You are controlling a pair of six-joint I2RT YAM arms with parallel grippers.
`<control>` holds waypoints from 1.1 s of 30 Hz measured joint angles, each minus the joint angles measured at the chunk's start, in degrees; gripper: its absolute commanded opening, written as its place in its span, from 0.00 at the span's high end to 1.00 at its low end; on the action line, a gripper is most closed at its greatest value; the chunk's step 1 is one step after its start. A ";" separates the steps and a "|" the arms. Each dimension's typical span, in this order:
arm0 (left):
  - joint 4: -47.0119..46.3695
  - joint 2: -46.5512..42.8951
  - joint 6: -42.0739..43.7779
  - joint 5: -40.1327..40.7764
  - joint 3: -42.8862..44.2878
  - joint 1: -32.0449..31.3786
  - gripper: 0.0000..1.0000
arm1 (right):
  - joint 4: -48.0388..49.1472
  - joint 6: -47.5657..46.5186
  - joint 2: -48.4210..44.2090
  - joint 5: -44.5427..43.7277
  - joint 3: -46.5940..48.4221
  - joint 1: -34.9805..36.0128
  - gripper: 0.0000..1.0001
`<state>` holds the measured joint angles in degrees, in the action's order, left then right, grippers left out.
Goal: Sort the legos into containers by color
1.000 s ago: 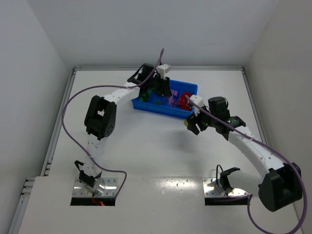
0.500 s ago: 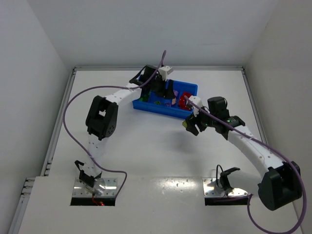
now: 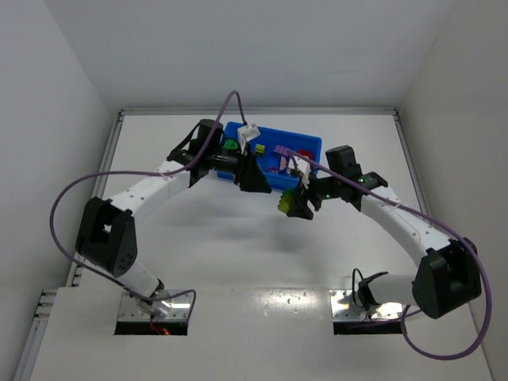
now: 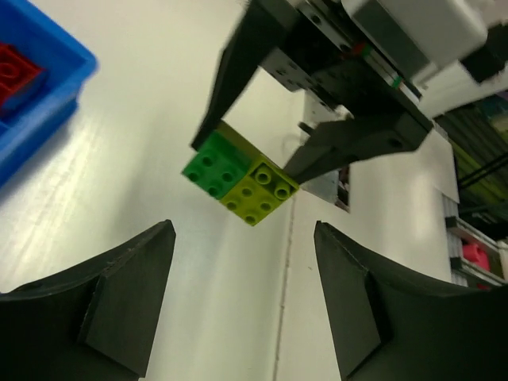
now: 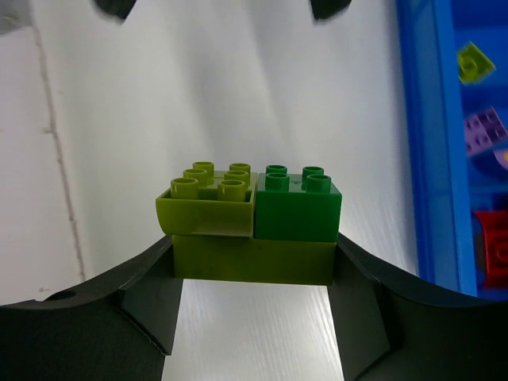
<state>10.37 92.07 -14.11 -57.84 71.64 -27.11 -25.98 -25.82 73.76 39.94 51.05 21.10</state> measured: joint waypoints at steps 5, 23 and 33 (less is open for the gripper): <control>-0.61 -4.46 1.40 -2.49 -5.75 -0.35 0.22 | -2.45 -0.72 2.82 7.23 5.25 0.72 0.94; 0.22 -12.26 9.11 0.70 -8.74 -1.60 0.20 | -7.23 6.16 10.25 19.52 11.65 1.66 0.92; 0.26 -12.41 9.68 -1.18 -8.72 -3.76 0.16 | -10.16 7.13 14.12 23.56 14.99 1.66 0.92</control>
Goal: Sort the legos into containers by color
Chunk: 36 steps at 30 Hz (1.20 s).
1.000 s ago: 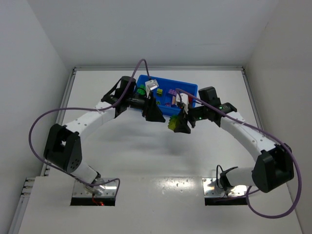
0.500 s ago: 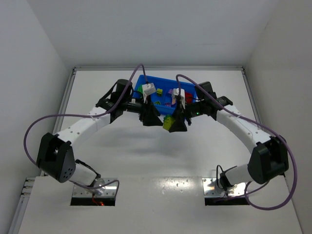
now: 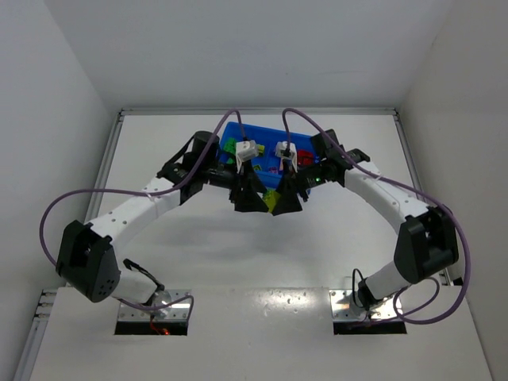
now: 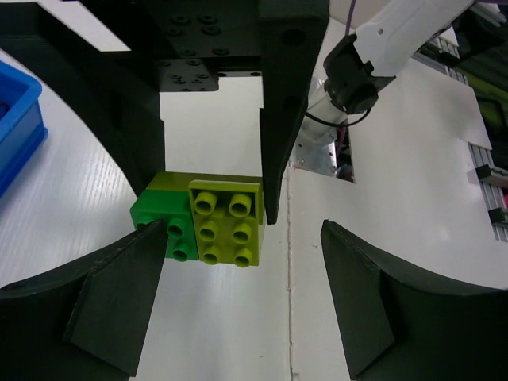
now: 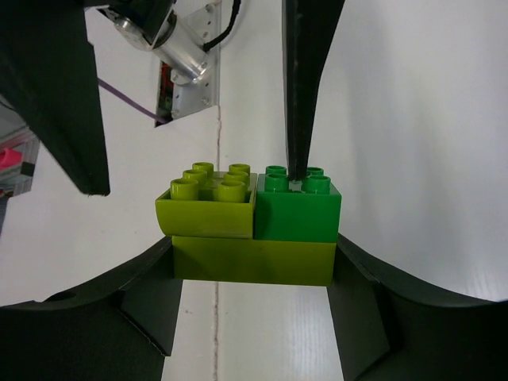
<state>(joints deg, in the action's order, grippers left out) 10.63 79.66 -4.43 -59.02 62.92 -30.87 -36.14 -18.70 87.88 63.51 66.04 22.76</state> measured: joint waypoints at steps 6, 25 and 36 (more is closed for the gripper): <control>0.09 0.04 0.37 -0.09 0.39 -0.98 0.16 | -0.85 0.74 1.25 1.86 0.74 -0.02 0.92; 0.04 2.80 0.76 -0.31 3.13 -2.16 0.36 | -1.66 0.76 1.31 2.34 0.76 2.95 0.92; -0.11 2.82 0.66 -2.60 3.13 -2.16 0.83 | -1.79 0.46 1.22 1.27 1.57 2.56 0.92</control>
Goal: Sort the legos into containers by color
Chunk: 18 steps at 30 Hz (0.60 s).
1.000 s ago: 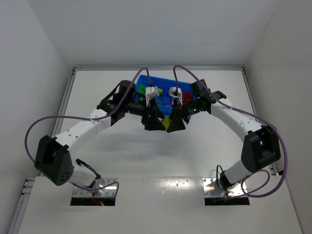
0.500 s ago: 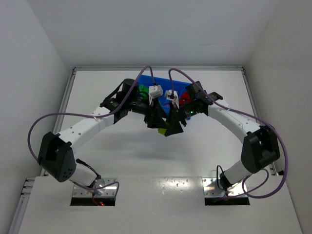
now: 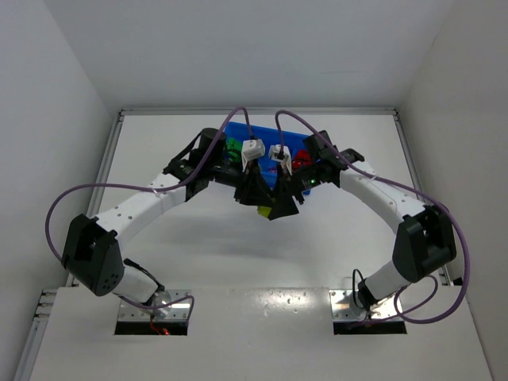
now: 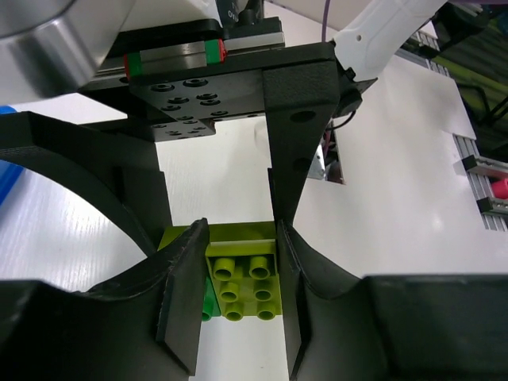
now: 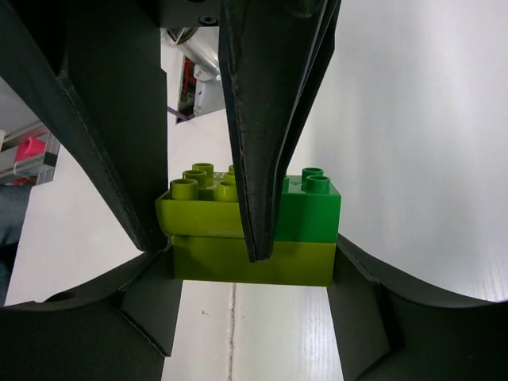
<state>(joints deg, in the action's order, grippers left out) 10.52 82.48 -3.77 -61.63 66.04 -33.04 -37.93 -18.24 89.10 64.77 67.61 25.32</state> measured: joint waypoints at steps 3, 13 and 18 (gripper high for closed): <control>-0.31 -0.02 -0.09 -0.09 0.00 0.00 0.96 | -0.07 0.00 -0.24 -0.04 0.00 -0.09 0.92; 1.11 -0.02 0.35 -0.26 0.22 0.13 1.00 | -1.88 -2.54 -0.68 -0.02 -0.68 -0.74 0.92; 6.27 -0.26 2.25 -1.20 0.61 0.17 1.00 | -5.88 -5.66 -0.83 -0.09 -1.05 -2.95 0.92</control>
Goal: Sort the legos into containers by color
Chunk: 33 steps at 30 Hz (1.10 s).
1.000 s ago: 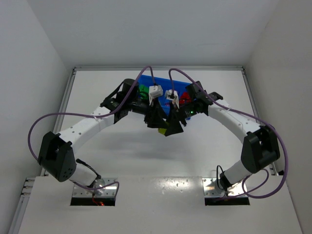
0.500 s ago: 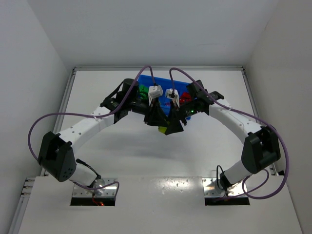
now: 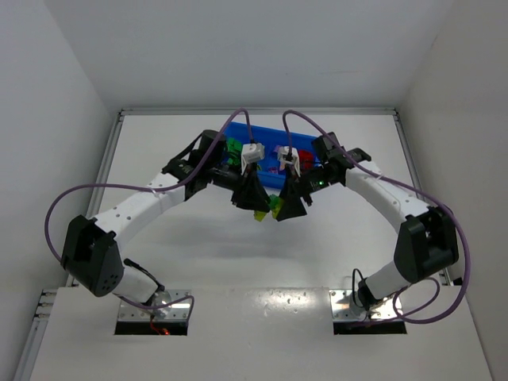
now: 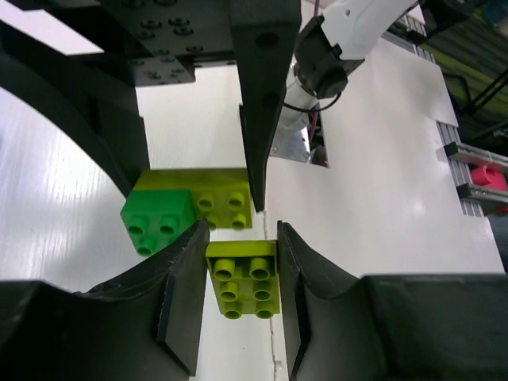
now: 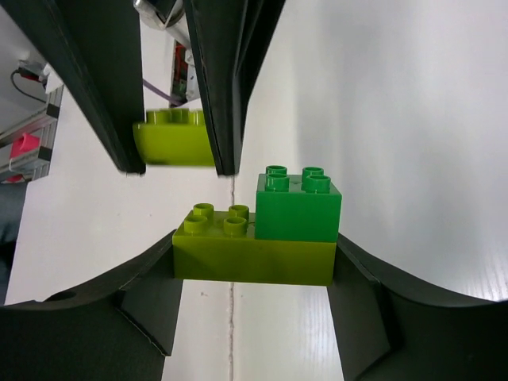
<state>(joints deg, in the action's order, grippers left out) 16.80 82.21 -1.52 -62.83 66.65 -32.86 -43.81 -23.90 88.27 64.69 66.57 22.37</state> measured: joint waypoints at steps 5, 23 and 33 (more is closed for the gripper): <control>3.96 -0.35 2.62 1.29 0.83 0.15 1.00 | -3.39 -3.23 -0.46 -0.63 -1.09 -0.96 0.92; -5.35 26.27 -1.95 36.04 25.68 4.37 0.99 | -3.06 -5.79 -16.44 -11.43 -10.36 -9.99 0.92; -4.74 44.61 -4.57 45.97 34.91 9.07 0.83 | -1.25 -4.55 -17.84 -12.04 -10.73 -11.72 0.92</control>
<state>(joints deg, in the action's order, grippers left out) 12.05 126.82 -6.09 -16.86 101.56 -23.79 -45.06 -28.45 70.43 52.64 55.83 10.66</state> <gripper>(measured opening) 0.414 0.653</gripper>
